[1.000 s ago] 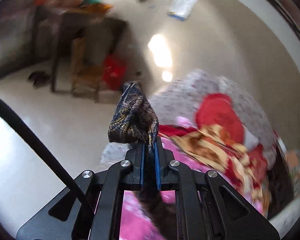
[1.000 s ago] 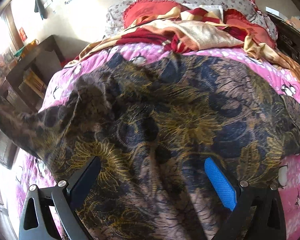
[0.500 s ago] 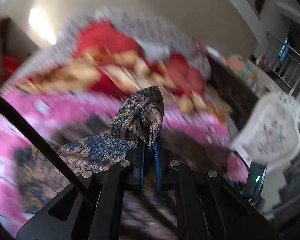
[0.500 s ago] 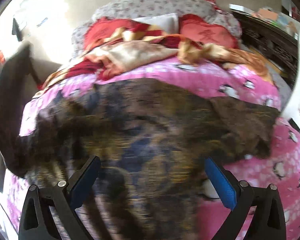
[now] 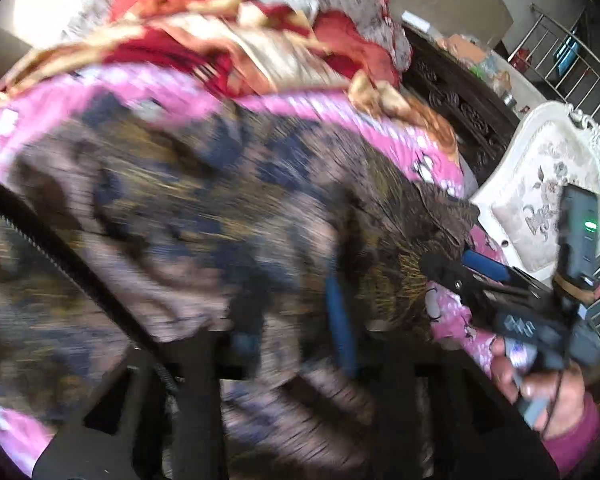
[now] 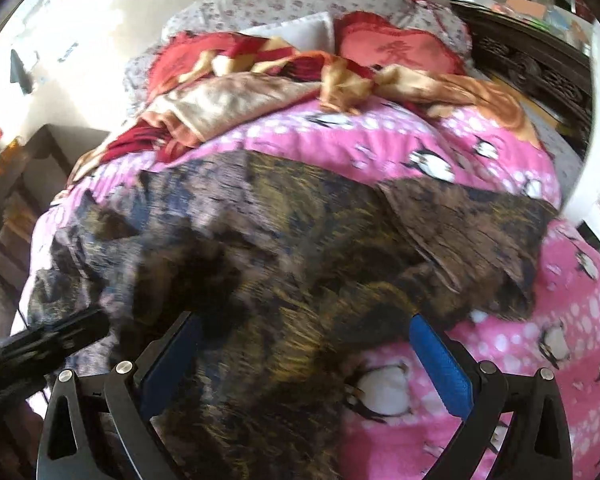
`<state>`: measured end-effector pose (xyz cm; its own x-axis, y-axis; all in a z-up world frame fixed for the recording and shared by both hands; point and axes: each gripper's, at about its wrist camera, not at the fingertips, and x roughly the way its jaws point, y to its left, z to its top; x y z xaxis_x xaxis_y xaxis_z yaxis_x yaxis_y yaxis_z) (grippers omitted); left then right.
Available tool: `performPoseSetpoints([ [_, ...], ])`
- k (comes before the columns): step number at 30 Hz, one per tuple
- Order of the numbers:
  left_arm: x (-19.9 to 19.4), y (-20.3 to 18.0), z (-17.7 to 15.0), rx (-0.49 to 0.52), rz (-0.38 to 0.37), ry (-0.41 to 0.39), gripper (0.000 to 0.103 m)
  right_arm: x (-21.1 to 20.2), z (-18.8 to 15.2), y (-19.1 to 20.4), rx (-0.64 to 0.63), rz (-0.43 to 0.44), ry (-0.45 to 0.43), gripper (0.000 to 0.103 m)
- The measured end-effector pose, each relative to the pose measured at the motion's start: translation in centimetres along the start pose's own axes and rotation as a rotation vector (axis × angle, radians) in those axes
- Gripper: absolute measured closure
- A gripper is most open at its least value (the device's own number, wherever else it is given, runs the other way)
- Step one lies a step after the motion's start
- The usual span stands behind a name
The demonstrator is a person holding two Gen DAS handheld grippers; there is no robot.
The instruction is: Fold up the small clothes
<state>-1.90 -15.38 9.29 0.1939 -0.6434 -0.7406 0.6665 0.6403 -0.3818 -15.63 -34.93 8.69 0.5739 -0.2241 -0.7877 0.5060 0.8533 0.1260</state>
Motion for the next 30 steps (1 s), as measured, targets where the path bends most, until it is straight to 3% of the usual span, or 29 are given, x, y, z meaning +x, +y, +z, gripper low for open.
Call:
performPoseSetpoints([
  [3, -3.7, 2.8, -0.6, -0.003, 0.049, -0.06, 0.046, 0.3, 0.6, 1.5, -0.026, 0.048, -0.006, 0.0],
  [9, -7.0, 9.3, -2.3, -0.008, 0.313, -0.095, 0.046, 1.9, 1.8, 4.9, -0.066, 0.102, 0.005, 0.0],
  [12, -7.0, 12.1, -3.3, -0.088, 0.339, -0.08, 0.046, 3.1, 2.4, 6.6, -0.048, 0.138, 0.008, 0.0],
  [14, -6.5, 13.2, -3.9, -0.136, 0.331, -0.068, 0.046, 5.4, 2.4, 8.4, -0.088, 0.151, 0.078, 0.0],
  [15, -6.4, 13.5, -4.1, -0.151, 0.329, -0.065, 0.046, 6.1, 2.3, 8.9, -0.106, 0.135, 0.101, 0.012],
  [16, -6.3, 13.7, -4.2, -0.169, 0.325, -0.063, 0.046, 6.7, 1.9, 9.1, -0.132, 0.098, 0.122, 0.037],
  [18, -6.4, 14.0, -4.5, -0.181, 0.306, -0.063, 0.046, 6.9, 1.2, 8.1, -0.149, 0.032, 0.154, 0.044],
  [21, -6.5, 13.8, -4.5, -0.135, 0.338, -0.068, 0.046, 5.0, 0.2, 3.9, -0.05, 0.006, 0.14, 0.043],
  [23, -6.6, 13.9, -4.5, -0.122, 0.35, -0.07, 0.046, 3.6, 0.0, 2.0, 0.001, 0.07, 0.102, 0.037],
  [25, -6.3, 14.2, -4.3, -0.133, 0.347, -0.065, 0.046, 3.2, 0.1, 1.7, 0.017, 0.126, 0.084, 0.019],
  [30, -6.7, 14.1, -4.3, -0.16, 0.339, -0.079, 0.046, 5.4, 0.9, 3.1, 0.006, 0.175, 0.14, 0.02],
])
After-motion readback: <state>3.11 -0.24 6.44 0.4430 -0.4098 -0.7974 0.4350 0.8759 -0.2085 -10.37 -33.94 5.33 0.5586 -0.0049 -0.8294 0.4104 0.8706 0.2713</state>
